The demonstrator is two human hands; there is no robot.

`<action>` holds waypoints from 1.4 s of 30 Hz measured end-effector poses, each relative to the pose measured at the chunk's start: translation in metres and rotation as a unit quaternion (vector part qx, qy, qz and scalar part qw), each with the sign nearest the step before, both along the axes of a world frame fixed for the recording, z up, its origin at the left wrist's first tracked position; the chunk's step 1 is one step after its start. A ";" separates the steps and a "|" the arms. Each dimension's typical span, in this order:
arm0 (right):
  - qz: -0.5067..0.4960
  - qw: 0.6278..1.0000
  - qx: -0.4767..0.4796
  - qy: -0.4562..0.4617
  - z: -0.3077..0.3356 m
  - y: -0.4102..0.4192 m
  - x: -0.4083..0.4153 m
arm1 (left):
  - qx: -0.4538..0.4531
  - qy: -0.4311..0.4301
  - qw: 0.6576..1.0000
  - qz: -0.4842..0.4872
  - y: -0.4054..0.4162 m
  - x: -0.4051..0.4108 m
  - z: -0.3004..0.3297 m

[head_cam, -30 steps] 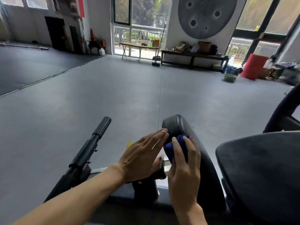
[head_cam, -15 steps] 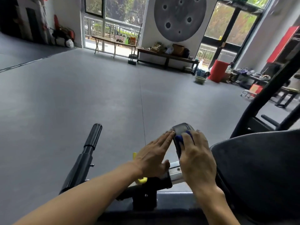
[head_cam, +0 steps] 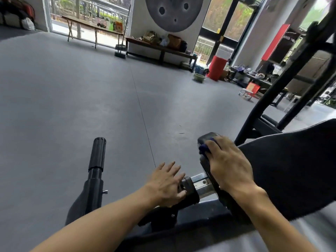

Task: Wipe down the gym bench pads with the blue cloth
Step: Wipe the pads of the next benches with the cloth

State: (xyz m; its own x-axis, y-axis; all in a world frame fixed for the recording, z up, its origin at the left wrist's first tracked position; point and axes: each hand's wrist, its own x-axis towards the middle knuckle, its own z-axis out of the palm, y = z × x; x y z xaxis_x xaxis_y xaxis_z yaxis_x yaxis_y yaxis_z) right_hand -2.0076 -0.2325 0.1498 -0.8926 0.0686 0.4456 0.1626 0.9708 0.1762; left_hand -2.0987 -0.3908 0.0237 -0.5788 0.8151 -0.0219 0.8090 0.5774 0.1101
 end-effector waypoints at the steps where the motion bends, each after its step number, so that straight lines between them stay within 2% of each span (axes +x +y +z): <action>1: -0.012 1.000 0.009 -0.017 0.001 -0.003 -0.018 | -0.012 0.003 1.000 -0.006 0.001 0.001 0.001; 5: -0.079 0.992 0.053 -0.088 -0.003 -0.018 -0.058 | -0.003 0.032 0.999 -0.015 0.000 0.001 0.004; 8: -0.094 0.990 0.081 -0.064 -0.010 -0.023 -0.027 | 0.032 0.040 0.999 -0.019 -0.005 0.001 -0.001; 11: -0.067 0.993 0.094 -0.034 -0.025 -0.020 0.007 | 0.073 0.039 0.996 -0.017 -0.007 0.003 -0.006; 14: -0.080 0.991 0.106 -0.020 -0.019 -0.020 -0.020 | 0.097 0.035 0.995 -0.011 -0.007 0.003 -0.008; 18: -0.100 0.991 0.075 -0.045 -0.014 -0.019 -0.062 | 0.090 0.040 0.995 -0.015 -0.008 0.005 -0.005; 26: -0.064 0.993 0.099 0.031 -0.041 -0.030 0.033 | 0.098 -0.001 0.993 -0.063 -0.021 0.014 0.016; 33: -0.024 0.995 0.017 0.099 -0.039 -0.080 0.085 | 0.160 0.027 0.982 -0.101 -0.068 0.033 0.067; 42: 0.033 0.991 -0.063 0.110 0.025 -0.184 0.128 | 0.225 0.149 0.944 -0.188 -0.136 0.072 0.134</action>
